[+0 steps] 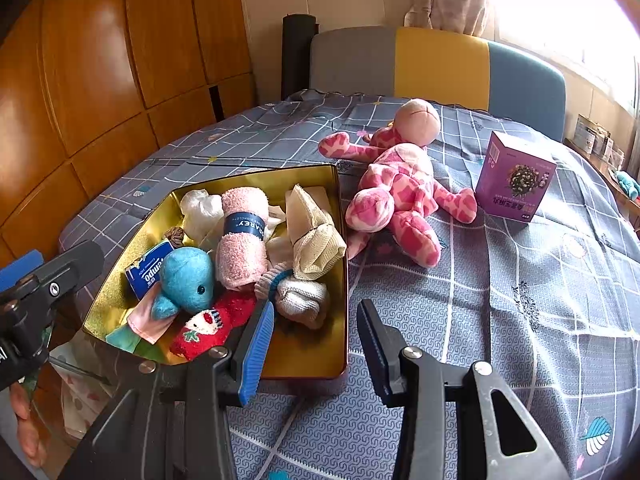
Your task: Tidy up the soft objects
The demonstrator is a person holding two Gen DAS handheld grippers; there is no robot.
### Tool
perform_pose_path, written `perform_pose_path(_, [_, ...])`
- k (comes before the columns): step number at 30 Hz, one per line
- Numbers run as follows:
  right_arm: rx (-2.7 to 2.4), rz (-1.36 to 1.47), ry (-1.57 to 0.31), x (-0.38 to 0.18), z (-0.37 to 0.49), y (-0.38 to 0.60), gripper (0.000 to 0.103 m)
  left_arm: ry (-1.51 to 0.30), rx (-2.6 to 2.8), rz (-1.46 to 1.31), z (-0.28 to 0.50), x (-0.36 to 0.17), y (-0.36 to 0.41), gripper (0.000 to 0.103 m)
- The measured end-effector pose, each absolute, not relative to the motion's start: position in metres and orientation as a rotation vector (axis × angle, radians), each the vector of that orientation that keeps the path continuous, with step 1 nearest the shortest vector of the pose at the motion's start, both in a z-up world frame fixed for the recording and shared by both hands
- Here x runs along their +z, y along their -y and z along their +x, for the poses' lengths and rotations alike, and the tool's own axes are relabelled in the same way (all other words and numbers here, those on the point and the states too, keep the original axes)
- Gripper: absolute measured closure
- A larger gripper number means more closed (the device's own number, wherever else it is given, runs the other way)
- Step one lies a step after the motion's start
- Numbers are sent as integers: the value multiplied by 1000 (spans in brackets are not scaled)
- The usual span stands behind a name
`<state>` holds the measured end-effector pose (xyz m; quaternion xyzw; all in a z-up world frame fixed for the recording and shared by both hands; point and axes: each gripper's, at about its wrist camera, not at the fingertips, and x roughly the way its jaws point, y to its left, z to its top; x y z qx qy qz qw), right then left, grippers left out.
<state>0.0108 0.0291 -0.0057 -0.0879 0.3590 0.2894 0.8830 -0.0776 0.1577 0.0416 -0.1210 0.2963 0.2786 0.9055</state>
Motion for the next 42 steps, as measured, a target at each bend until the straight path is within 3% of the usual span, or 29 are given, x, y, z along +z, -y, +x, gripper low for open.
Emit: perform_pose_path(42, [596,-176,-774,-12,16,-28,60,-644,616,-251,-74,34,-158,0])
